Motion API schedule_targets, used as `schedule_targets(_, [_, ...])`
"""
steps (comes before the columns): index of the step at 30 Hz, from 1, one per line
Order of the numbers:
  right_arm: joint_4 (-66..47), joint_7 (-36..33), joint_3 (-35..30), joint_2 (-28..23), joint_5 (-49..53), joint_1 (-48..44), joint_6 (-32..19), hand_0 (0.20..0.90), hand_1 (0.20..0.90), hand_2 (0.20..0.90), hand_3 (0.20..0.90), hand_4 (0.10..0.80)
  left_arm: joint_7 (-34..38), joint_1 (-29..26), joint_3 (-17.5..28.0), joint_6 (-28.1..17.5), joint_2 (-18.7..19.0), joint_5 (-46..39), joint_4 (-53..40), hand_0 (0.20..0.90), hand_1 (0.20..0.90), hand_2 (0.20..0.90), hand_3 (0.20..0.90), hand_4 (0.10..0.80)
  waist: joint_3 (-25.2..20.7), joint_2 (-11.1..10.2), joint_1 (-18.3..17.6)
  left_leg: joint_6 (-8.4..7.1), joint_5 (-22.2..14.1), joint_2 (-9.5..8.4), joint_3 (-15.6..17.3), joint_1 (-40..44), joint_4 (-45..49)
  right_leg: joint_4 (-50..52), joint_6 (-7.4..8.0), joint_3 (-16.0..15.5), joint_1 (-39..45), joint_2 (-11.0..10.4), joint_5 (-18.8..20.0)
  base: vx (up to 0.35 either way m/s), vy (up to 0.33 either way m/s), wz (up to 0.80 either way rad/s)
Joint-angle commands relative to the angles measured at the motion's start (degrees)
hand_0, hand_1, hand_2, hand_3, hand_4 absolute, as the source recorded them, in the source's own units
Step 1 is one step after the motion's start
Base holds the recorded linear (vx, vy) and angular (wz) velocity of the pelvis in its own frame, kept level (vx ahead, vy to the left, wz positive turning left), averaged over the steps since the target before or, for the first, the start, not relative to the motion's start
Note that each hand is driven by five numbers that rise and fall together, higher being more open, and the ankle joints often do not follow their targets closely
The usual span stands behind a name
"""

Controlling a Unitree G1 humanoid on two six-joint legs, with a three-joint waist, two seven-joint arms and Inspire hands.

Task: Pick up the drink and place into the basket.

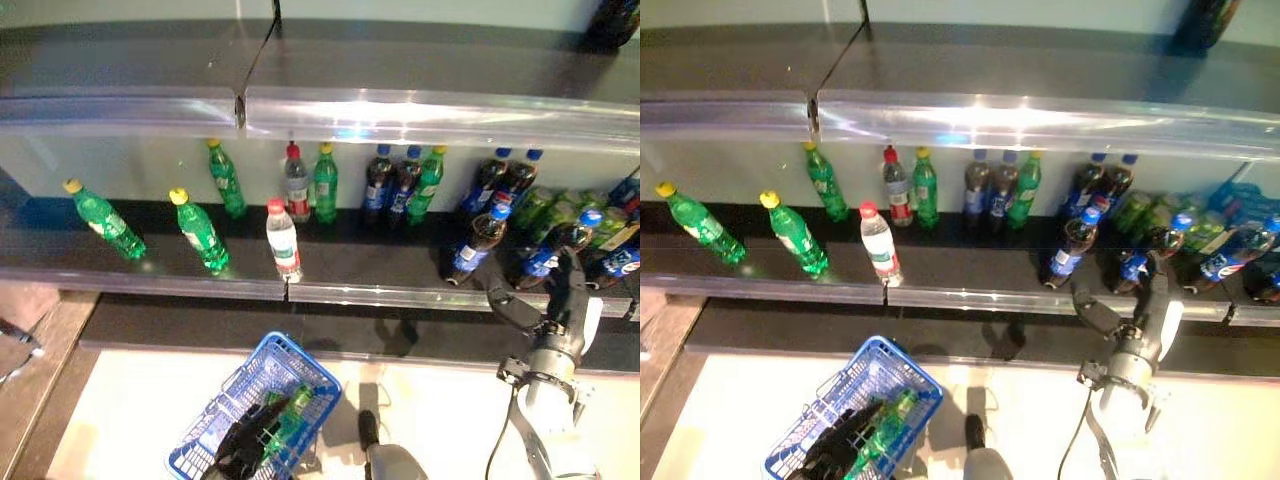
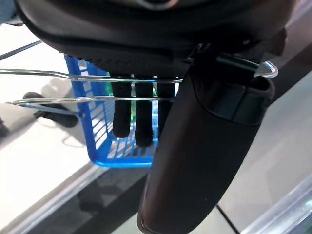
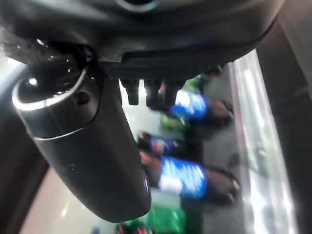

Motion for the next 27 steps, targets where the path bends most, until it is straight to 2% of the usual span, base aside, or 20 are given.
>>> schedule_targets(1, [-3.6,-3.0,-2.0,-1.1,-3.3,-8.8,-6.7,0.900,0.900,0.900,0.900,0.800,-3.1,-6.4,0.9,-9.5,3.0,-0.8,-8.2,0.300,0.300,0.300,0.200,0.100,3.5,1.4,2.3,4.14,-4.7,-1.23,-7.6,-6.0,7.0,9.8,1.70,-2.4,-0.4,0.3,-9.2,-0.100,-0.100,0.08])
schedule_targets(5, [-2.7,-8.2,-1.4,-1.6,-3.4,-11.5,-7.3,0.900,0.900,0.900,0.900,0.800,-3.0,-7.8,0.0,-11.7,2.8,-1.3,-8.3,0.300,0.300,0.300,0.200,0.100,6.0,2.0,2.3,3.83,-3.7,-0.97,-7.9,-8.8,7.5,9.8,1.21,-2.6,-2.2,0.6,-9.2,-0.137,-0.089,0.01])
schedule_targets(7, [-2.3,-8.6,-1.2,-1.5,-2.5,-12.7,-7.9,0.900,0.900,0.900,0.900,0.800,-2.8,-8.5,-0.3,-12.4,2.7,-1.6,-8.2,0.300,0.300,0.300,0.200,0.100,6.9,2.3,2.2,3.66,-3.4,-0.83,-8.0,-10.0,7.9,10.2,1.03,-2.7,-3.2,0.6,-9.3,-0.143,-0.069,0.02])
schedule_targets(10, [-0.8,-11.6,-0.6,-1.3,-4.6,-17.6,-7.5,0.900,0.900,0.900,0.900,0.800,-3.6,-10.3,-1.1,-14.0,2.5,-2.4,-7.8,0.300,0.300,0.300,0.200,0.100,9.4,3.3,2.0,3.44,-3.1,-0.78,-8.6,-12.4,9.0,10.9,0.47,-2.8,-5.1,0.8,-9.6,-0.173,-0.053,0.00])
schedule_targets(12, [-0.3,-16.4,-0.7,-1.3,-6.2,-21.2,-6.7,0.900,0.900,0.900,0.900,0.800,-4.0,-11.5,-1.5,-15.2,2.5,-3.0,-7.5,0.300,0.300,0.300,0.200,0.100,10.9,4.0,1.9,3.15,-2.6,-0.61,-8.5,-14.1,9.2,11.1,0.01,-2.8,-6.5,1.0,-9.6,-0.145,-0.046,0.00])
schedule_targets(18, [-0.6,-25.2,-2.9,-1.1,-7.5,-24.2,-7.0,0.900,0.900,0.900,0.900,0.800,-4.9,-12.5,-2.6,-16.6,1.9,-4.7,-7.0,0.300,0.300,0.300,0.200,0.100,12.4,6.1,1.3,2.61,-1.7,-0.96,-8.6,-16.2,9.2,11.7,-0.80,-2.4,-8.8,1.3,-9.9,-0.074,0.017,0.01])
schedule_targets(27, [1.0,-21.1,-3.3,-5.6,-8.2,-29.8,-3.8,0.900,0.900,0.900,0.900,0.800,-7.6,-12.6,-3.9,-15.8,1.4,-5.4,-6.8,0.300,0.300,0.300,0.200,0.100,13.3,9.6,1.3,1.63,-0.9,-1.74,-8.7,-17.4,9.9,12.9,-1.90,-2.5,-10.5,0.6,-10.7,0.008,0.038,0.00])
